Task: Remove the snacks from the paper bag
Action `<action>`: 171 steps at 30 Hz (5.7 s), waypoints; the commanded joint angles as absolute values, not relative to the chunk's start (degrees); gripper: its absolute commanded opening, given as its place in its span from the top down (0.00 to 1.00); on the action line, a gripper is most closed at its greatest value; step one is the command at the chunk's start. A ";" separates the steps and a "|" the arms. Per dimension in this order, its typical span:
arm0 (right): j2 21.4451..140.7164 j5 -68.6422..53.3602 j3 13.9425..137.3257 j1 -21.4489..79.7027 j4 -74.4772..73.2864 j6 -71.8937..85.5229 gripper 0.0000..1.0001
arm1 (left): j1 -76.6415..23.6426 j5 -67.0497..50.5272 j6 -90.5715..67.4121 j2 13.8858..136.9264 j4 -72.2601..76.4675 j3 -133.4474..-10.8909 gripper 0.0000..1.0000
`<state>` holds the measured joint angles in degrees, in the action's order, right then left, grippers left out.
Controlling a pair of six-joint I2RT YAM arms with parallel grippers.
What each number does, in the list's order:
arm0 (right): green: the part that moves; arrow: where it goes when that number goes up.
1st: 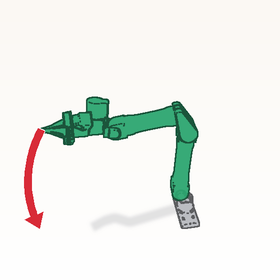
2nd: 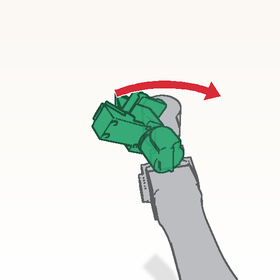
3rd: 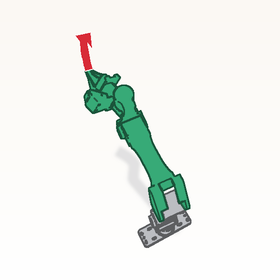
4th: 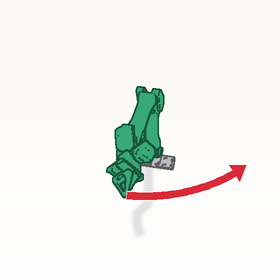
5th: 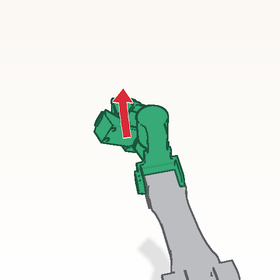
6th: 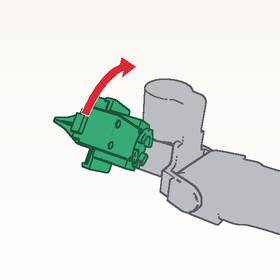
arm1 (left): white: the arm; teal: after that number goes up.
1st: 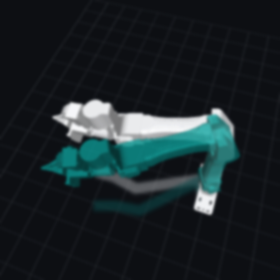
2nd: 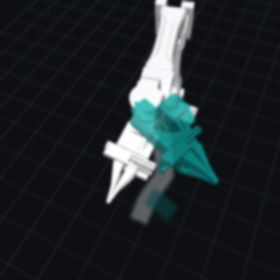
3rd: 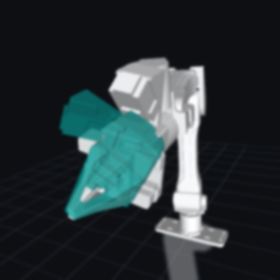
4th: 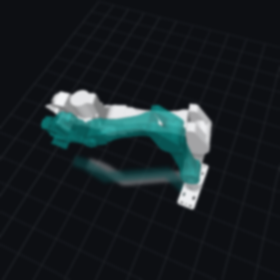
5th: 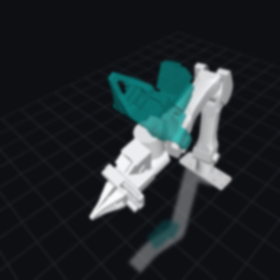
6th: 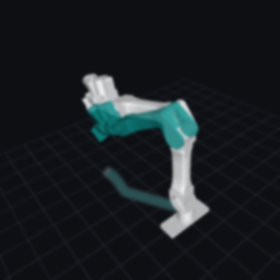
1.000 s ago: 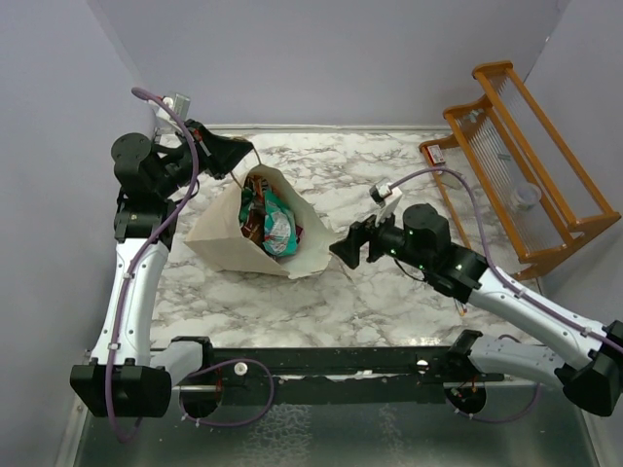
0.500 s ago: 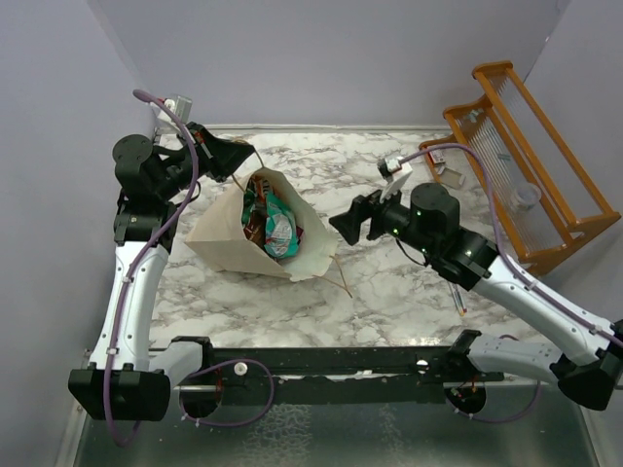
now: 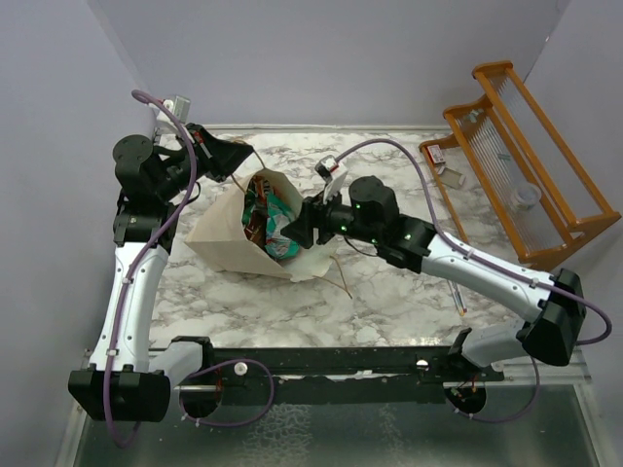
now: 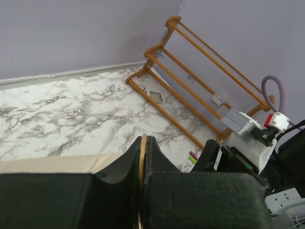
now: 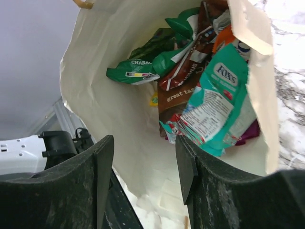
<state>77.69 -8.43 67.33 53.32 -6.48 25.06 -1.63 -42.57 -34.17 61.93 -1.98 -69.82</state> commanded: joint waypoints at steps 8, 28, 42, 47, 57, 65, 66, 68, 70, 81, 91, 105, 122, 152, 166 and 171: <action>90.18 9.06 74.87 57.06 -12.09 25.32 0.43 | -1.86 -41.26 -34.37 61.08 -2.49 -70.69 1.00; 100.30 17.31 76.41 60.29 -12.85 26.47 0.35 | -2.11 -40.73 -32.90 61.05 -5.83 -71.88 1.00; 97.50 17.28 74.77 60.24 -7.35 22.90 0.76 | -2.19 -39.10 -31.03 59.86 -7.98 -70.67 1.00; 93.54 13.76 73.87 60.29 -4.95 21.97 0.82 | -2.20 -37.97 -29.19 59.51 -10.26 -70.75 1.00; 86.11 10.00 69.33 60.29 2.25 19.56 0.99 | -2.59 -36.61 -27.59 59.25 -12.05 -71.05 1.00; 79.98 7.43 68.76 60.28 4.19 17.11 0.99 | -3.35 -37.45 -24.84 59.28 -12.68 -71.62 1.00; 78.54 6.92 67.87 60.25 4.91 16.67 0.99 | -3.61 -37.27 -24.23 59.10 -12.47 -71.22 1.00; 75.36 5.47 64.79 60.27 8.11 15.05 0.99 | -3.78 -36.59 -24.30 59.15 -12.58 -71.15 1.00; 71.96 5.18 62.43 60.27 9.97 13.93 0.99 | -3.82 -36.45 -24.22 59.84 -13.73 -72.05 1.00; 49.65 33.33 44.50 60.29 15.28 3.79 0.99 | -4.83 -34.47 -20.86 60.58 -15.21 -73.42 1.00; 55.78 64.31 36.74 58.09 14.86 3.93 0.99 | -5.17 -34.01 -20.12 59.63 -14.23 -72.90 0.89; 91.20 61.87 54.97 35.64 -27.16 31.73 0.99 | -5.36 -35.99 -19.70 57.05 -14.34 -71.41 0.94; 80.88 29.75 53.19 34.98 -12.47 21.61 0.22 | -6.70 -43.26 -17.25 56.36 -12.23 -67.44 0.88; 78.58 -8.07 44.34 53.52 35.97 -8.47 0.30 | -6.94 -36.47 -18.02 55.82 -13.19 -67.95 0.95; 97.09 -4.31 53.90 53.61 48.09 -20.46 0.35 | -6.94 -36.89 -17.56 55.15 -13.63 -67.81 0.95; 101.80 -1.00 56.84 53.60 51.16 -21.65 0.42 | -7.11 -37.08 -17.62 54.89 -13.87 -67.81 0.95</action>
<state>98.43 -5.63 54.02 53.30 45.23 -18.92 -6.87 -37.80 -18.06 56.29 -14.57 -67.37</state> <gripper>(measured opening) 0.613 0.058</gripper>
